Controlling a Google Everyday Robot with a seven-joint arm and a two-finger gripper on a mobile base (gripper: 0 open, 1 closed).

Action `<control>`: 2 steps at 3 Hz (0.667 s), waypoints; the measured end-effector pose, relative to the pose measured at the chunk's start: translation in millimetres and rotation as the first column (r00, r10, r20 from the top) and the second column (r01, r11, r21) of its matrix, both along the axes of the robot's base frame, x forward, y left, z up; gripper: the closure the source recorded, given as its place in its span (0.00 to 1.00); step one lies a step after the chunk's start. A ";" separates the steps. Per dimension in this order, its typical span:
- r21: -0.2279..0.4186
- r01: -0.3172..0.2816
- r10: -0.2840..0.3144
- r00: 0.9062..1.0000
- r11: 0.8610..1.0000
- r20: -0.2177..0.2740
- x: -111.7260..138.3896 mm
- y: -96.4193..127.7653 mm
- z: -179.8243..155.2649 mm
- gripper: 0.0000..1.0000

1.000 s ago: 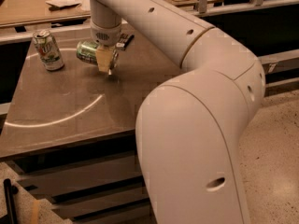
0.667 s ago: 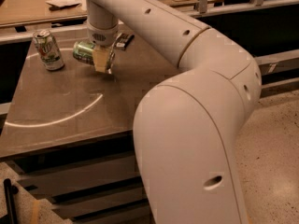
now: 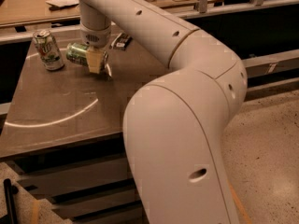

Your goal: Move green can near 7up can

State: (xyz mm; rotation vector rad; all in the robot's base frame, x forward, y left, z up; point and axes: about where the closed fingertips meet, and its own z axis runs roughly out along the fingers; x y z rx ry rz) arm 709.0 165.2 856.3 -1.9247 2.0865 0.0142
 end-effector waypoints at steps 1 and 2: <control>-0.001 -0.012 0.012 1.000 1.000 -0.020 1.9 5.3 -5.5 0.97; 0.004 -0.015 0.015 0.999 1.000 -0.031 2.2 9.0 -8.6 0.78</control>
Offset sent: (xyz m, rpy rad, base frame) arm 0.0011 0.0100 -0.0042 0.0088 0.0416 0.0171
